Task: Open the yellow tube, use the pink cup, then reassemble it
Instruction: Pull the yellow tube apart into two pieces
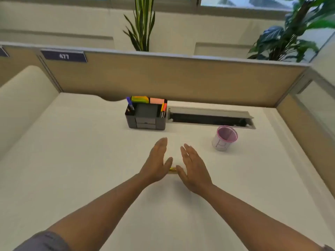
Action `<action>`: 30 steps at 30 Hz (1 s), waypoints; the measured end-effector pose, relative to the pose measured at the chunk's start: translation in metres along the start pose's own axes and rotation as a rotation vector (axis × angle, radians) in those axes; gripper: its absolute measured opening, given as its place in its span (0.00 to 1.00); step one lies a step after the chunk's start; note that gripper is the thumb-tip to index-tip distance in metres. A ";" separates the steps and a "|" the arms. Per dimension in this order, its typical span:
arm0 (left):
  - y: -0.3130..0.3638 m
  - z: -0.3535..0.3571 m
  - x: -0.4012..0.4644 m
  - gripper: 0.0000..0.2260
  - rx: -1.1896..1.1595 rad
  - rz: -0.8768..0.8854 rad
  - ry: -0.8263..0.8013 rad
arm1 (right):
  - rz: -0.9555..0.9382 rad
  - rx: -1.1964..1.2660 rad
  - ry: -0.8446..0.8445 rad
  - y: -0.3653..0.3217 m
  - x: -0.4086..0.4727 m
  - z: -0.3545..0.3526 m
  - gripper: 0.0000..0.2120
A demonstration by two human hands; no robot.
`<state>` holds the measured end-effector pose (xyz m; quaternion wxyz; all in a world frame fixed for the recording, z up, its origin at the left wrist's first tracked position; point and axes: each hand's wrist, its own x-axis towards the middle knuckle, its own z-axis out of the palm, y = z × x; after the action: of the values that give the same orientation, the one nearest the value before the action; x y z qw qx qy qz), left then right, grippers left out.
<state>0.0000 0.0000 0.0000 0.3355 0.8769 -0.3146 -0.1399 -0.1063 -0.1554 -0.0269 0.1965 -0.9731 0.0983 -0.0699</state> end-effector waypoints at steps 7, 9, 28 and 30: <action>-0.046 0.031 -0.012 0.39 -0.138 -0.139 -0.263 | 0.024 0.214 -0.215 0.020 -0.024 0.038 0.36; -0.050 0.035 -0.011 0.38 -0.149 -0.141 -0.251 | 0.049 0.245 -0.206 0.022 -0.028 0.043 0.36; -0.046 0.030 0.006 0.12 -0.579 -0.247 -0.182 | 0.351 0.784 -0.180 0.036 0.012 0.033 0.14; -0.045 0.030 0.007 0.13 -0.647 -0.261 -0.180 | 0.374 0.811 -0.200 0.037 0.013 0.031 0.15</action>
<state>0.0121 0.0066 -0.0526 0.5458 0.7424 -0.1677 -0.3503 -0.0941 -0.1801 -0.0690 0.5792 -0.7852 0.2174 0.0284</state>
